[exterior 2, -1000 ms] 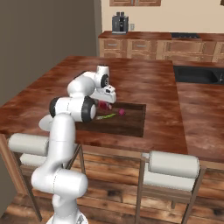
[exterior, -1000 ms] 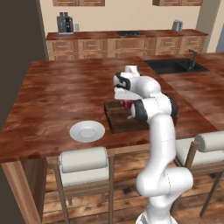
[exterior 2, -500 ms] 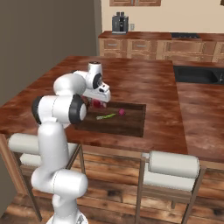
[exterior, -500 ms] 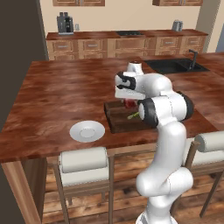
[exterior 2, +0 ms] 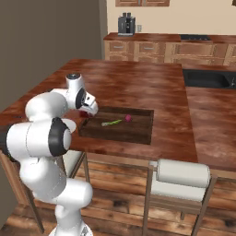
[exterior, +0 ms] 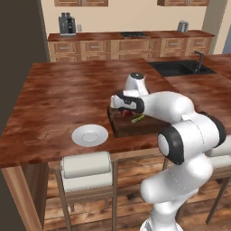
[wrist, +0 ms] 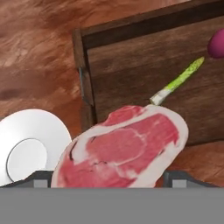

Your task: Create a steak meal by picking up the steak and asparagus from the tray and placing them on the plate. Leave the radish on the tray.

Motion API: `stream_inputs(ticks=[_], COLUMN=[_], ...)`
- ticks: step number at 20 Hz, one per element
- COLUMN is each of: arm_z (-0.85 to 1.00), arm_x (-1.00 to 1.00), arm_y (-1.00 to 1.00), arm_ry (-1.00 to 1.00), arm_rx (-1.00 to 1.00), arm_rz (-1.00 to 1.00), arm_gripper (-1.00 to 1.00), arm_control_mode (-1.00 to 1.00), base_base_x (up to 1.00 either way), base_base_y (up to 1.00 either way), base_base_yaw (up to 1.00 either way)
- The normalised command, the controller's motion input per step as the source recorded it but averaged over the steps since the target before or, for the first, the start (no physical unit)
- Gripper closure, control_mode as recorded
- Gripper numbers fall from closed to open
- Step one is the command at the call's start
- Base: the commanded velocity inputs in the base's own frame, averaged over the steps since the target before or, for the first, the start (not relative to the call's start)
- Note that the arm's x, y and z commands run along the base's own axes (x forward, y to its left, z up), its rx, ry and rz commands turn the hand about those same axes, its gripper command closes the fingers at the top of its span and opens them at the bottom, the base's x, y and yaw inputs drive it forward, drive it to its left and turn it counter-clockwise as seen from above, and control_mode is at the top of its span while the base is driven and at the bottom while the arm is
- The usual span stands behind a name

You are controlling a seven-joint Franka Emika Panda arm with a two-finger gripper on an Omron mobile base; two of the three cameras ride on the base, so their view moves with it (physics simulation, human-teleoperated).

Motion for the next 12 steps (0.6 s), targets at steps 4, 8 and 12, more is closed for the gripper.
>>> stream_inputs(ticks=[4, 8, 12], arm_z=[0.41, 0.17, 0.0], arm_x=[-0.36, -0.12, -0.01], arm_y=[0.9, 1.0, 0.99], arm_ry=[0.0, 0.04, 0.11], arm_rx=[-0.02, -0.04, -0.08], arm_rz=[0.02, 0.03, 0.04], arm_gripper=[1.0, 1.0, 1.0], arm_control_mode=[-1.0, -1.0, -1.0], base_base_x=[0.0, 0.0, 0.0], base_base_y=[0.0, 0.0, 0.0], base_base_yaw=[0.0, 0.0, 0.0])
